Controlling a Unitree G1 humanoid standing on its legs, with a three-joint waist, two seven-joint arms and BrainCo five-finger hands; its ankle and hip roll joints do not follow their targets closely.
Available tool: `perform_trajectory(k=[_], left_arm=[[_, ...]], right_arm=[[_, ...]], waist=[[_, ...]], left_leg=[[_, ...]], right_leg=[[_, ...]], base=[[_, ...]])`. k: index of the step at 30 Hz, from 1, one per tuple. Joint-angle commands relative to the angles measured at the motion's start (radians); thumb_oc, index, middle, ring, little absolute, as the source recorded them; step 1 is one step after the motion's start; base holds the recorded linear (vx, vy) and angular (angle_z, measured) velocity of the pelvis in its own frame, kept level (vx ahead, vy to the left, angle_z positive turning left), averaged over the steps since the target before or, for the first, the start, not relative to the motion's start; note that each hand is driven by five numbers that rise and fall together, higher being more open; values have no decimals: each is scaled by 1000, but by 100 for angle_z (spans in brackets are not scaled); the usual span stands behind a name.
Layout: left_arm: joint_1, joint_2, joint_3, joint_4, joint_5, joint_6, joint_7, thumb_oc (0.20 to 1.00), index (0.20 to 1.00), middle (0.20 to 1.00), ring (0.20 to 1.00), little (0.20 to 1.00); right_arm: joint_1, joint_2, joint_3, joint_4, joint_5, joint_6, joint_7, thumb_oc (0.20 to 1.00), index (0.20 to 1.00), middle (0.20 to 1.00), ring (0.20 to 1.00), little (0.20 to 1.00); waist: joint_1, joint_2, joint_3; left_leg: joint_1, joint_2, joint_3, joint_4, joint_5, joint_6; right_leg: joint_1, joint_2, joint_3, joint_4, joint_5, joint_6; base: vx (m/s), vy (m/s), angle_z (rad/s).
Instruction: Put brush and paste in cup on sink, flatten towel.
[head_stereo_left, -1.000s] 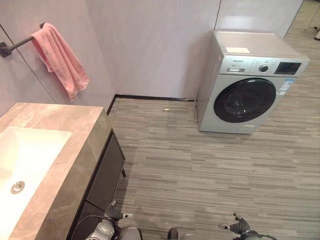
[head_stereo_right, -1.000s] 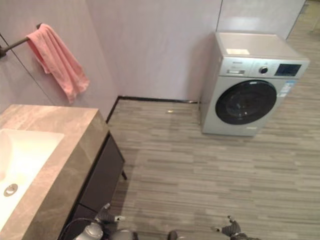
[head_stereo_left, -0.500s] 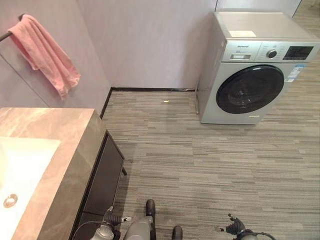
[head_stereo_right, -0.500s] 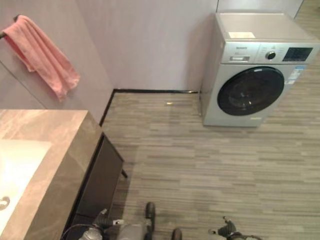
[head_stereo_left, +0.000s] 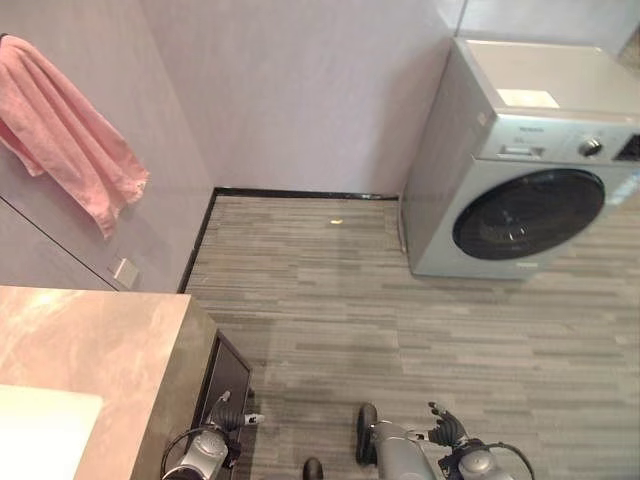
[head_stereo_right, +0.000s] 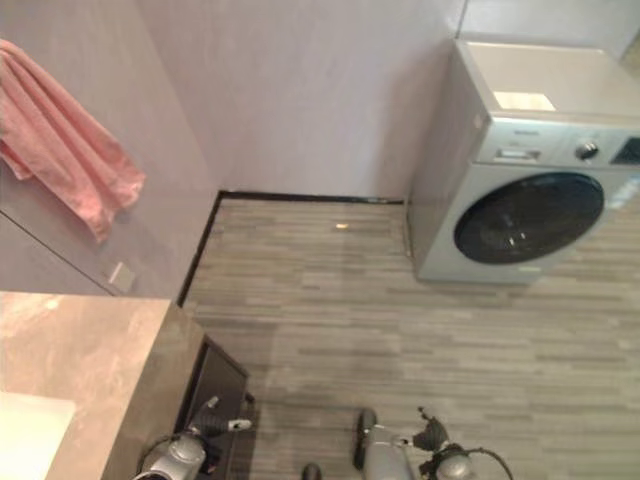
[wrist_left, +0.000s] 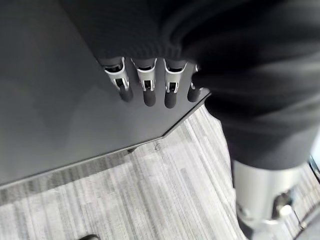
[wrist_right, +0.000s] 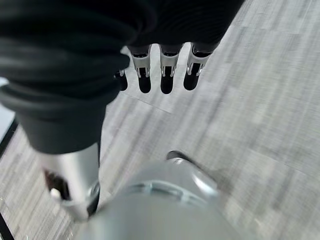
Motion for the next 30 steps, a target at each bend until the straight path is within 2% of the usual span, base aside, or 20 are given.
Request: perform_trajectory(k=[1,4,5,7,9,10,11,12,14,15,16,18,19,20,21,23,24,27,28,30], left_arm=[[2,26,4,-13,30,-25,-1,1000,1000,1000,1000,1000],[11,20,6,-6,35,-24,-1,1000,1000,1000,1000,1000],[18,13,5,8,39,-25,2,1000,1000,1000,1000,1000],[26,5,-1,20,37,-24,-5,1000,1000,1000,1000,1000],[31,0,-3,35,35,-21,-11,1000,1000,1000,1000,1000],[31,0,-3,35,35,-21,-11,1000,1000,1000,1000,1000],[26,11,-5,29,38,-14,-12,1000,1000,1000,1000,1000],[26,10,-5,29,38,-14,-12,1000,1000,1000,1000,1000],[-1,24,5,20,23,-13,10,1000,1000,1000,1000,1000],[-8,25,3,16,19,-12,15,1000,1000,1000,1000,1000],[-8,25,3,16,19,-12,15,1000,1000,1000,1000,1000],[-9,28,1,-1,22,-19,23,1000,1000,1000,1000,1000],[-6,32,3,-7,24,-19,25,1000,1000,1000,1000,1000],[-6,32,3,-7,24,-19,25,1000,1000,1000,1000,1000],[-5,35,2,-6,25,-19,29,1000,1000,1000,1000,1000],[-4,37,1,-3,29,-20,30,1000,1000,1000,1000,1000],[-1,39,1,3,35,-18,30,1000,1000,1000,1000,1000],[4,41,6,5,42,-12,29,1000,1000,1000,1000,1000],[10,42,11,0,41,-11,29,1000,1000,1000,1000,1000],[17,44,12,-8,33,-13,29,1000,1000,1000,1000,1000]], right_arm=[[3,-27,-32,-16,17,-17,-7,1000,1000,1000,1000,1000],[16,-31,-31,-30,11,-14,-3,1000,1000,1000,1000,1000],[28,-32,-31,-3,14,-16,2,1000,1000,1000,1000,1000],[33,-34,-26,14,14,-15,9,1000,1000,1000,1000,1000],[35,-42,-17,33,3,-15,10,1000,1000,1000,1000,1000],[35,-42,-17,33,3,-15,10,1000,1000,1000,1000,1000],[41,-56,-14,-6,10,-15,5,1000,1000,1000,1000,1000],[41,-56,-14,-6,10,-15,5,1000,1000,1000,1000,1000],[40,-69,-13,-24,39,-18,-11,1000,1000,1000,1000,1000],[41,-72,-8,-24,31,-16,-16,1000,1000,1000,1000,1000],[42,-73,-9,-24,30,-16,-17,1000,1000,1000,1000,1000],[62,-81,-2,-37,-3,-16,-20,1000,1000,1000,1000,1000],[65,-86,6,-42,-25,-12,-19,1000,1000,1000,1000,1000],[65,-86,6,-42,-25,-12,-19,1000,1000,1000,1000,1000],[67,-88,20,-48,-58,-11,-21,1000,1000,1000,1000,1000],[69,-88,21,-48,-66,-12,-21,1000,1000,1000,1000,1000],[71,-89,14,-48,-69,-12,-25,1000,1000,1000,1000,1000],[65,-83,13,-39,-68,-8,-31,1000,1000,1000,1000,1000],[69,-78,13,-37,-68,-5,-26,1000,1000,1000,1000,1000],[57,-57,17,-14,-86,-1,-16,1000,1000,1000,1000,1000]], waist=[[-39,-7,-2],[-57,-4,-13],[-59,-14,-40],[-59,-7,-55],[-51,-6,-63],[-52,-5,-64],[-47,-39,-48],[-47,-38,-48],[-21,-74,-10],[-15,-80,-9],[-13,-76,-7],[7,-75,-5],[16,-73,-7],[16,-75,-9],[31,-65,-14],[39,-59,-15],[39,-48,-18],[25,-45,-27],[28,-39,-32],[41,-63,-61]], left_leg=[[28,-3,-9,74,29,-90],[70,10,-40,81,17,-100],[93,11,-74,123,12,-112],[93,25,-85,183,48,-134],[32,41,-88,369,193,-184],[30,41,-90,372,192,-184],[-104,87,-19,624,315,-221],[-105,88,-20,625,313,-221],[-258,146,108,744,267,-194],[-302,165,153,696,255,-190],[-302,169,153,701,249,-190],[-362,171,220,536,192,-169],[-382,162,231,435,188,-156],[-381,158,232,428,193,-155],[-395,148,217,254,219,-154],[-399,156,213,175,260,-162],[-398,187,255,85,316,-180],[-371,232,397,14,348,-198],[-366,244,431,18,367,-186],[-378,188,405,91,274,-149]], right_leg=[[54,-19,53,-170,187,54],[46,-11,93,-147,204,62],[74,5,118,-125,229,45],[109,27,105,-116,219,25],[170,48,88,-120,193,-5],[170,48,86,-120,193,-6],[256,41,68,-146,155,-46],[256,42,68,-146,155,-46],[345,42,66,-176,104,-74],[363,37,55,-180,90,-75],[365,40,56,-180,89,-75],[413,41,39,-190,56,-62],[425,44,37,-189,41,-57],[423,41,37,-189,41,-57],[456,52,40,-190,13,-50],[481,61,45,-189,-2,-51],[511,70,38,-187,-23,-49],[552,67,21,-181,-60,-38],[562,71,15,-175,-64,-39],[604,3,16,-126,-118,-7]], base=[[470,-88,52],[428,-118,52],[524,-195,59],[523,-211,55],[310,-162,23],[340,-288,11],[242,-224,12],[349,-343,43],[279,-277,27],[221,-177,7],[189,-72,15],[372,-44,7],[339,-15,15],[355,54,18],[361,64,4],[371,65,-11],[339,75,-3],[406,116,9],[494,218,25],[634,370,31]])
